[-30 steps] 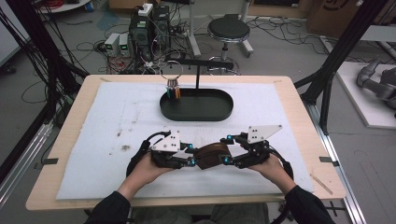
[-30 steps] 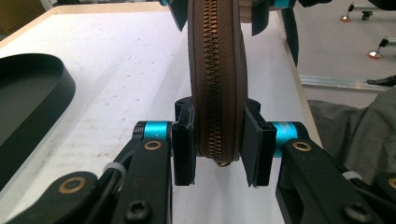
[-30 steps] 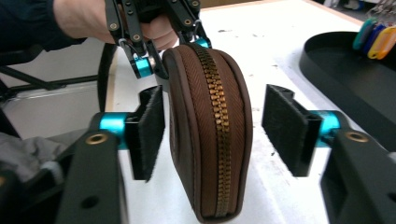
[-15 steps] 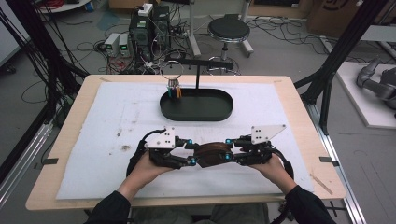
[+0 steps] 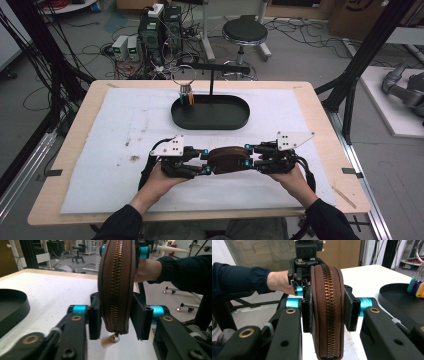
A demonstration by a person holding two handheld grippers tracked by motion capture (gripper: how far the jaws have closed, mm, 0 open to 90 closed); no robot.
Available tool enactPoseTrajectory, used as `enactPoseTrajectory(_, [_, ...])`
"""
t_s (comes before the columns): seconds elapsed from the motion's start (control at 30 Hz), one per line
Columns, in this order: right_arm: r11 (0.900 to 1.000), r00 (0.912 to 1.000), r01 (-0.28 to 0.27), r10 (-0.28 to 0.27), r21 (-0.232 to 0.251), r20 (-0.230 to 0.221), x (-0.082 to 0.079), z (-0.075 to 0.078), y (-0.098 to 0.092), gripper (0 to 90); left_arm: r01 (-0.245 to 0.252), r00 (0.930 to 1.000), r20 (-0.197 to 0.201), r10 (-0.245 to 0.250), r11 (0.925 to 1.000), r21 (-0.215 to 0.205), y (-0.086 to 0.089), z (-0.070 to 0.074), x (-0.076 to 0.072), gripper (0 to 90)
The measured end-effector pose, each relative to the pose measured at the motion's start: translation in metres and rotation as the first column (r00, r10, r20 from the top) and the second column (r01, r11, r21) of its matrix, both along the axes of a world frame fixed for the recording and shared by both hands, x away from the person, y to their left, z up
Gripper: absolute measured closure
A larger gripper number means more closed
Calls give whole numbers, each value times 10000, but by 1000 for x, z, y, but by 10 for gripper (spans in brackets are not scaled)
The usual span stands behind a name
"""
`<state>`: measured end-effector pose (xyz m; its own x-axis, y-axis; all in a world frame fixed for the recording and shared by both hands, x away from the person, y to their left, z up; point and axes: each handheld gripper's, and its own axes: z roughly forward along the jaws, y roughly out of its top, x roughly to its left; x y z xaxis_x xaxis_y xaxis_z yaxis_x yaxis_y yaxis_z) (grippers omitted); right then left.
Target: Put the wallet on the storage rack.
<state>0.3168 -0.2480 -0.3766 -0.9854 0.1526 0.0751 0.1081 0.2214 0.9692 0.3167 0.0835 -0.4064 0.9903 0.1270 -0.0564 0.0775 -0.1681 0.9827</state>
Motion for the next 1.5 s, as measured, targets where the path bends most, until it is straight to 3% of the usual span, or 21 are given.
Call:
enactPoseTrajectory(0.13, [9994,10000,-16,13,-353,-86,2,-1,1,614,127,9998,126,-129,9997,196,2,4,-1,680])
enactPoseTrajectory(0.23, [9973,9996,218,-231,-694,-175,2,-3,0,510,-13,9999,147,9,9995,302,6,9,-1,685])
enactPoseTrajectory(0.4, [9955,9993,265,-287,-911,-235,4,-3,-2,474,-95,10000,-1,95,9977,674,14,15,0,690])
enactPoseTrajectory(0.47, [9944,9993,269,-295,-1017,-236,4,-3,-1,456,50,9998,-216,-29,9949,1007,16,17,1,691])
enactPoseTrajectory(0.57, [9913,9998,140,-161,-1306,-149,4,-3,2,453,177,9997,-203,-147,9873,1581,15,18,0,692])
enactPoseTrajectory(0.73, [9872,9998,-138,116,-1588,-148,2,-5,8,480,348,9994,-99,-334,9788,2020,9,18,-2,692])
enactPoseTrajectory(1.0, [9857,9999,-138,129,-1682,-68,1,-6,8,528,364,9993,-84,-354,9813,1889,7,19,-3,692])
enactPoseTrajectory(1.1, [9856,9999,-154,161,-1686,23,1,-6,9,601,371,9993,-20,-373,9838,1756,8,19,-3,691])
enactPoseTrajectory(1.27, [9876,9998,-215,221,-1552,21,0,-6,8,643,350,9994,-4,-354,9865,1602,8,19,-3,686])
enactPoseTrajectory(1.5, [9914,9997,-199,220,-1296,140,-1,-4,6,676,-128,9994,331,95,9949,1002,11,20,-5,590])
